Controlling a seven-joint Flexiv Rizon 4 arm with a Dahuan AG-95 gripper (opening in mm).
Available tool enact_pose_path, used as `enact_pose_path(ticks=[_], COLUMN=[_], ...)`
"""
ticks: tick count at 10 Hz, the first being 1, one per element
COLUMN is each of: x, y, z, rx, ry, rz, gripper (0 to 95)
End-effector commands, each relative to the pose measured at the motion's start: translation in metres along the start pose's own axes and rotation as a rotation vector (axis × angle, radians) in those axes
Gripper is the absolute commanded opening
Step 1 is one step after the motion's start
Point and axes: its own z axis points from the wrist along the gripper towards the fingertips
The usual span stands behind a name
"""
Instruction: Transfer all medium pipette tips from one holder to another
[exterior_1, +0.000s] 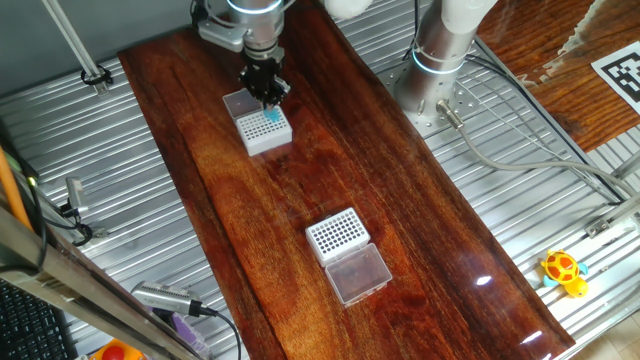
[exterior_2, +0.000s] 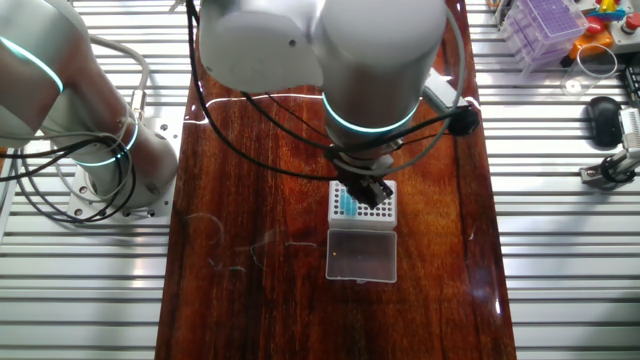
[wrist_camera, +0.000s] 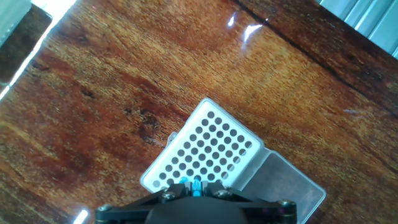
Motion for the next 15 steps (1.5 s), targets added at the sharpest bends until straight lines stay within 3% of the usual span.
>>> enact_pose_path(ticks=[1,2,3,8,10,15], x=[0.0,0.0,-0.001,-0.007,-0.034,-0.097], y=[0.0,0.0,0.0,-0.004,0.005,0.037], z=[-0.001,-0.001,-0.001,-0.006,-0.024,-0.022], rx=[0.001,0.001,0.001,-0.008,-0.01,-0.01], ry=[0.0,-0.001,-0.001,-0.002,0.012,0.011], rz=[0.002,0.002,-0.001,-0.004,0.006,0.049], gripper=[0.0,0.0,19.0,19.0,19.0,19.0])
